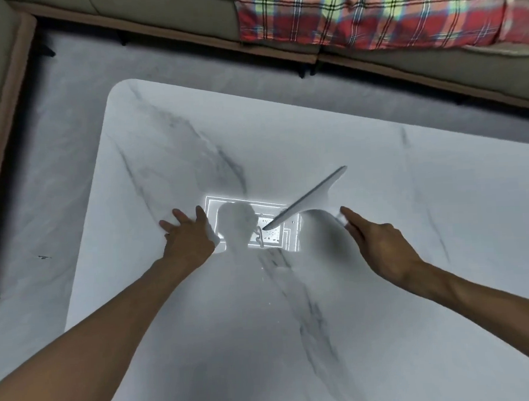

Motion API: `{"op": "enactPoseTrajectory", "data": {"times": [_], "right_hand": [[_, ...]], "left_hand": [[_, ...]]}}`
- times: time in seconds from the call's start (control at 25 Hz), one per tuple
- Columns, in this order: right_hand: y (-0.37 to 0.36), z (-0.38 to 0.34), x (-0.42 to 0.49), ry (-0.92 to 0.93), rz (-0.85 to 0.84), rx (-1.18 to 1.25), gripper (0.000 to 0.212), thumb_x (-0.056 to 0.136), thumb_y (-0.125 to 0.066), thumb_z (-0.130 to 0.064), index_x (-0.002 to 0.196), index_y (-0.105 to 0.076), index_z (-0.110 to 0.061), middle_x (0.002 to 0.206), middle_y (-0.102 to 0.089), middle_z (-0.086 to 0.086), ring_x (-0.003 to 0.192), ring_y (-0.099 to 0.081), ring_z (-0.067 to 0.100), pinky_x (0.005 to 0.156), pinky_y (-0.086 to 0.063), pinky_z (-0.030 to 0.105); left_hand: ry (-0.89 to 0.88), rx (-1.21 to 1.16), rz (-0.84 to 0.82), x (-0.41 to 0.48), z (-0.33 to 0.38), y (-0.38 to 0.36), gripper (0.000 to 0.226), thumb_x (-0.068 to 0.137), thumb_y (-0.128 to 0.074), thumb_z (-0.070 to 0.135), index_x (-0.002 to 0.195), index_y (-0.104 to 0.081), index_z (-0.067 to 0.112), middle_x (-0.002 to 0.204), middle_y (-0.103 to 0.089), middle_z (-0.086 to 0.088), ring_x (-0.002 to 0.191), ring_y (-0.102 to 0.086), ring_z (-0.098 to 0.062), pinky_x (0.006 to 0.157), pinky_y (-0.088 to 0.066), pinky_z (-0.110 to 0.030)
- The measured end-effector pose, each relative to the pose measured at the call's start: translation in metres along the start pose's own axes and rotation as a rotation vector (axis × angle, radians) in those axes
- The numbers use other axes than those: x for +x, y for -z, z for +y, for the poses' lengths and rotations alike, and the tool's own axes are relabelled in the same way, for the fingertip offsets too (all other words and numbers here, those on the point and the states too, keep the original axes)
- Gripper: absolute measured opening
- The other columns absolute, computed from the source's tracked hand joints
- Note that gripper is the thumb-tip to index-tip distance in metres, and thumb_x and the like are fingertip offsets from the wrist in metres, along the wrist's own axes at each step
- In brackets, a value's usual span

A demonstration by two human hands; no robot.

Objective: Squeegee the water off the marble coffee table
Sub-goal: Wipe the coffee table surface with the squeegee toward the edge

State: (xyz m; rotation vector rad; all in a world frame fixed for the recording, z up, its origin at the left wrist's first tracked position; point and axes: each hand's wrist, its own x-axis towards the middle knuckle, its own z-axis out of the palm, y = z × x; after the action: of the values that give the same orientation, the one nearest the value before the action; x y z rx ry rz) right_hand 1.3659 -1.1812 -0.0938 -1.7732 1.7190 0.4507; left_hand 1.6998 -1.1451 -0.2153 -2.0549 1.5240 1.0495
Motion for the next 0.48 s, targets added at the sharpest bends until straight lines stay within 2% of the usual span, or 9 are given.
{"op": "enactPoseTrajectory", "data": {"times": [0.08, 0.16, 0.2, 0.28, 0.36, 0.4, 0.48], "right_hand": [[0.02, 0.001, 0.022, 0.061, 0.117, 0.069, 0.045, 0.102, -0.029, -0.041, 0.145, -0.037, -0.032, 0.083, -0.067, 0.011, 0.082, -0.062, 0.04, 0.076, -0.05, 0.041], [0.042, -0.014, 0.066, 0.074, 0.223, 0.102, 0.043, 0.103, -0.031, -0.032, 0.145, -0.038, -0.022, 0.103, -0.067, 0.021, 0.094, -0.061, 0.042, 0.079, -0.051, 0.043], [0.051, -0.023, 0.089, 0.023, 0.24, 0.141, 0.042, 0.103, -0.029, -0.031, 0.144, -0.037, -0.022, 0.11, -0.063, 0.024, 0.092, -0.06, 0.041, 0.067, -0.051, 0.041], [0.053, -0.032, 0.12, -0.135, 0.22, 0.279, 0.034, 0.102, -0.027, -0.028, 0.131, -0.042, -0.024, 0.107, -0.058, 0.025, 0.075, -0.06, 0.036, 0.038, -0.041, 0.028], [0.039, -0.031, 0.115, -0.197, 0.182, 0.335, 0.027, 0.099, -0.024, -0.025, 0.12, -0.042, -0.022, 0.098, -0.057, 0.026, 0.059, -0.058, 0.033, 0.029, -0.035, 0.021], [0.026, -0.026, 0.103, -0.176, 0.174, 0.307, 0.03, 0.099, -0.023, -0.027, 0.124, -0.04, -0.024, 0.095, -0.056, 0.026, 0.059, -0.059, 0.035, 0.031, -0.038, 0.025], [-0.003, -0.005, 0.061, -0.129, 0.144, 0.214, 0.04, 0.101, -0.024, -0.03, 0.141, -0.029, -0.03, 0.092, -0.058, 0.024, 0.071, -0.063, 0.041, 0.049, -0.049, 0.038]], "left_hand": [[0.009, 0.018, 0.011, -0.003, 0.006, 0.0, 0.064, 0.098, -0.028, 0.011, 0.15, 0.006, -0.005, 0.15, -0.002, -0.043, 0.136, -0.01, -0.063, 0.109, -0.026, -0.064], [0.053, 0.017, 0.0, -0.012, 0.01, 0.004, 0.062, 0.099, -0.028, 0.009, 0.149, 0.004, -0.007, 0.154, -0.002, -0.037, 0.136, -0.014, -0.063, 0.106, -0.03, -0.066], [0.08, 0.004, -0.029, -0.014, 0.011, 0.007, 0.061, 0.099, -0.029, 0.008, 0.149, 0.002, -0.008, 0.154, -0.004, -0.037, 0.136, -0.015, -0.062, 0.106, -0.031, -0.066], [0.06, 0.083, 0.011, -0.012, 0.011, 0.003, 0.055, 0.1, -0.025, 0.001, 0.144, 0.003, -0.019, 0.152, -0.004, -0.04, 0.132, -0.018, -0.066, 0.101, -0.036, -0.066], [0.05, 0.161, -0.011, -0.011, 0.008, -0.002, 0.052, 0.099, -0.021, -0.003, 0.139, 0.003, -0.025, 0.151, -0.003, -0.041, 0.128, -0.02, -0.069, 0.097, -0.039, -0.067], [0.061, 0.203, -0.008, -0.011, 0.007, -0.005, 0.05, 0.099, -0.021, -0.004, 0.138, 0.001, -0.027, 0.151, -0.003, -0.041, 0.128, -0.021, -0.07, 0.096, -0.039, -0.068], [0.032, 0.178, 0.012, -0.01, 0.008, -0.008, 0.049, 0.099, -0.02, -0.005, 0.137, -0.002, -0.028, 0.152, -0.001, -0.039, 0.128, -0.019, -0.07, 0.096, -0.036, -0.071]]}}
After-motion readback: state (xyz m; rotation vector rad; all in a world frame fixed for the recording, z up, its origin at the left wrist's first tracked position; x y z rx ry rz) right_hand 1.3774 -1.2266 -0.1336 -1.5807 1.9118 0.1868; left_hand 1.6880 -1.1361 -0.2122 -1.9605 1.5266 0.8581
